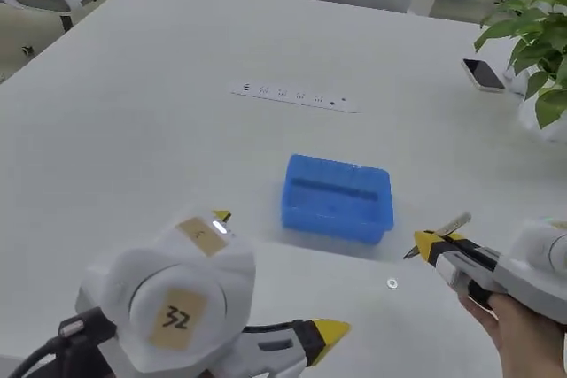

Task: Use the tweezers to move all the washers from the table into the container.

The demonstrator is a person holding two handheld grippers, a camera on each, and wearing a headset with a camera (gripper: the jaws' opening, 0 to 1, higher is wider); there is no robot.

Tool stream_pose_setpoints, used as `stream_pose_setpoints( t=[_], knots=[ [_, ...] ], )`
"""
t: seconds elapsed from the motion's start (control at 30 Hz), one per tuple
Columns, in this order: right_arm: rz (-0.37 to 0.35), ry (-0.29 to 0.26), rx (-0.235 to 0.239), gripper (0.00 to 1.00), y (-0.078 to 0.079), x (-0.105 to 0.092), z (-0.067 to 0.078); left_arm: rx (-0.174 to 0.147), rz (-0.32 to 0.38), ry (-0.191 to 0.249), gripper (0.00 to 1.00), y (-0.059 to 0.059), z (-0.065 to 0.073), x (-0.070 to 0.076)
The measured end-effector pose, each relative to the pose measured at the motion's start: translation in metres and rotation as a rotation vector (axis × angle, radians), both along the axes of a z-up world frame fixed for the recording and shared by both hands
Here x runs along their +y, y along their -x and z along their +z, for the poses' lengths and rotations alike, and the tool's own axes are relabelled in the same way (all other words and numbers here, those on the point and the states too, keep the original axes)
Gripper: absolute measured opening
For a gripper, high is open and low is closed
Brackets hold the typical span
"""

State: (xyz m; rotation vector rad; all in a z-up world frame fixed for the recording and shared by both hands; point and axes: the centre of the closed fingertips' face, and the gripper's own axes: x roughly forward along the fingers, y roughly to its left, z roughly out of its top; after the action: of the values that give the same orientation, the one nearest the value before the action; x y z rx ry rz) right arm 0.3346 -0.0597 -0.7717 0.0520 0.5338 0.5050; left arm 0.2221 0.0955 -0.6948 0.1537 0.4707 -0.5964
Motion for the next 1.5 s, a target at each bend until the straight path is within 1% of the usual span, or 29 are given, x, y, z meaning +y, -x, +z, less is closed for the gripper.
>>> stream_pose_setpoints(
  t=[0.07,0.13,0.33,0.4,0.5,0.63,0.73,0.8,0.83,0.93,1.07,1.17,1.27,1.4,1.5],
  knots=[
    [0.006,0.015,0.011,0.05,0.000,-0.001,-0.008,0.002,-0.001,-0.004,0.97,0.001,-0.001,0.000],
    [0.013,0.013,0.030,0.05,0.002,-0.001,-0.015,0.004,0.000,-0.006,0.96,0.001,-0.001,0.000],
    [0.004,0.044,0.070,0.04,-0.003,-0.008,-0.038,0.006,0.010,-0.003,0.96,0.000,-0.002,0.003],
    [0.005,0.049,0.083,0.04,-0.003,-0.007,-0.043,0.011,0.009,-0.006,0.96,0.001,-0.004,0.003],
    [0.003,0.034,0.097,0.04,-0.004,-0.006,-0.047,0.012,0.008,-0.017,0.96,0.001,-0.005,0.004],
    [-0.003,0.026,0.096,0.05,-0.007,-0.006,-0.047,0.013,0.007,-0.017,0.96,0.000,-0.005,0.004],
    [0.000,0.025,0.094,0.05,-0.007,-0.003,-0.045,0.016,0.003,-0.021,0.96,0.000,-0.007,0.004],
    [0.004,0.033,0.096,0.04,-0.006,-0.002,-0.047,0.018,0.001,-0.022,0.96,0.000,-0.007,0.003],
    [0.003,0.036,0.088,0.04,-0.007,-0.003,-0.047,0.019,0.000,-0.023,0.96,0.000,-0.008,0.003],
    [-0.003,0.017,0.100,0.05,-0.004,-0.002,-0.046,0.019,-0.003,-0.028,0.96,0.000,-0.008,0.003],
    [-0.007,0.028,0.087,0.04,-0.004,-0.004,-0.047,0.019,-0.001,-0.027,0.96,0.000,-0.009,0.003],
    [0.002,0.044,0.075,0.04,-0.001,-0.005,-0.048,0.019,-0.003,-0.029,0.96,0.000,-0.009,0.003],
    [0.032,0.081,0.046,0.04,0.000,-0.002,-0.048,0.018,-0.006,-0.031,0.96,0.001,-0.009,0.002],
    [0.040,0.093,0.054,0.03,-0.001,-0.002,-0.049,0.016,-0.008,-0.029,0.96,0.001,-0.009,0.002],
    [0.053,0.117,0.057,0.03,0.000,0.001,-0.048,0.011,-0.008,-0.026,0.96,0.001,-0.008,0.002]
  ],
)
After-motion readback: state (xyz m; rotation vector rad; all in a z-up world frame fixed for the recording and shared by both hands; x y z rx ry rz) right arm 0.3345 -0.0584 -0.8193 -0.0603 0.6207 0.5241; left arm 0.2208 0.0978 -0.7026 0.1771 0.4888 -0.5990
